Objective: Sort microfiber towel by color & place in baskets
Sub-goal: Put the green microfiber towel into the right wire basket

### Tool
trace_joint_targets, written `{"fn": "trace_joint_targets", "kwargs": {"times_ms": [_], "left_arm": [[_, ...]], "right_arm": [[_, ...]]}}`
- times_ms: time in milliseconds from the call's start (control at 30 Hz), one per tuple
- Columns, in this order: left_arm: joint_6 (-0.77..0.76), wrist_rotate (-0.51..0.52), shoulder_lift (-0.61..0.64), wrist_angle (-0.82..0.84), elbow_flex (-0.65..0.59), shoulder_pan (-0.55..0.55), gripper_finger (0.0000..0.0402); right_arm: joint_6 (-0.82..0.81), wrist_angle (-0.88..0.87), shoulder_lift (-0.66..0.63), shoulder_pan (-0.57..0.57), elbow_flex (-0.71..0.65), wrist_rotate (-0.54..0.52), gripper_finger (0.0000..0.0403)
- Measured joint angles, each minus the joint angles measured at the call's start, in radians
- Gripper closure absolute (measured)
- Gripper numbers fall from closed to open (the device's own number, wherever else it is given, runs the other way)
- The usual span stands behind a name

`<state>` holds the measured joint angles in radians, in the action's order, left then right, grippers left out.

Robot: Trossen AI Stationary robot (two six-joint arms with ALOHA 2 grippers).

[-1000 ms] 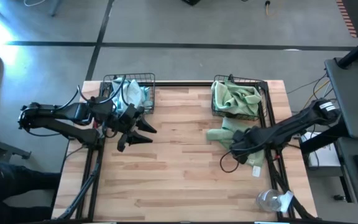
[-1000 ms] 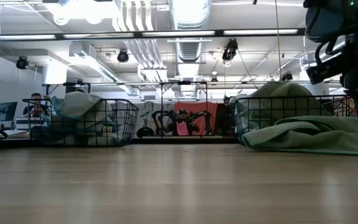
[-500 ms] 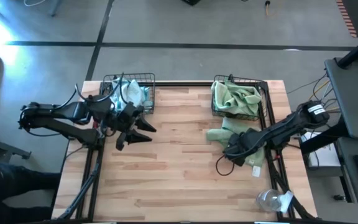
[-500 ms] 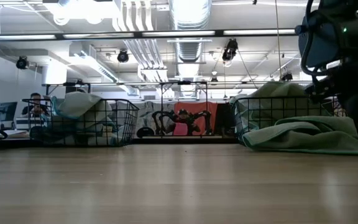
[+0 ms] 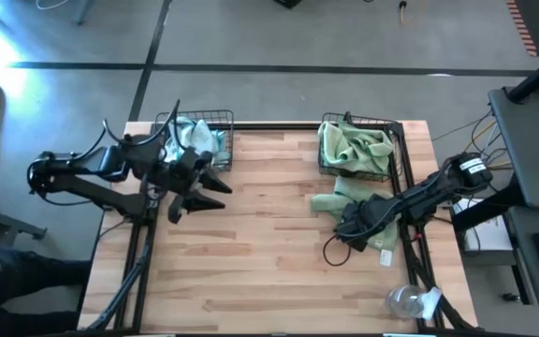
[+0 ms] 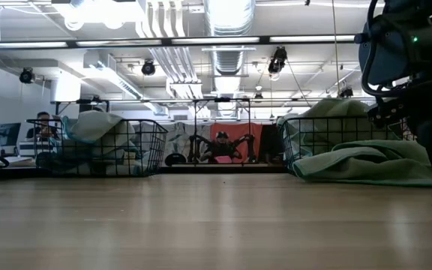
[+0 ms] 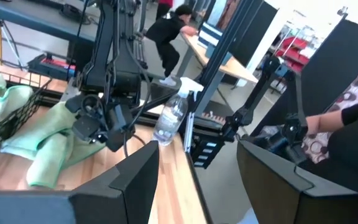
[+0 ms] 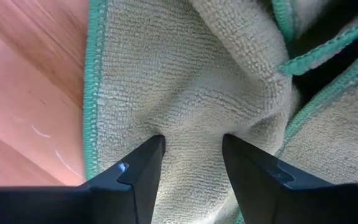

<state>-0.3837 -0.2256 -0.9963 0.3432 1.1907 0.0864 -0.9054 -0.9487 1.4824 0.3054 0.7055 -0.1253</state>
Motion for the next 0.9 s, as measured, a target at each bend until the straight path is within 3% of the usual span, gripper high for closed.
{"fn": "trace_joint_targets", "kwargs": {"times_ms": [533,900], "left_arm": [[0.126,0.008,-0.144,0.208,0.187,0.000,0.0201],[0.140,0.008,-0.160,0.230,0.221,0.000,0.0201]], "right_arm": [[-0.003,0.028,-0.010,0.000,-0.001,-0.011,0.0356],[-0.007,0.031,-0.009,0.000,-0.002,-0.018,0.0393]]}}
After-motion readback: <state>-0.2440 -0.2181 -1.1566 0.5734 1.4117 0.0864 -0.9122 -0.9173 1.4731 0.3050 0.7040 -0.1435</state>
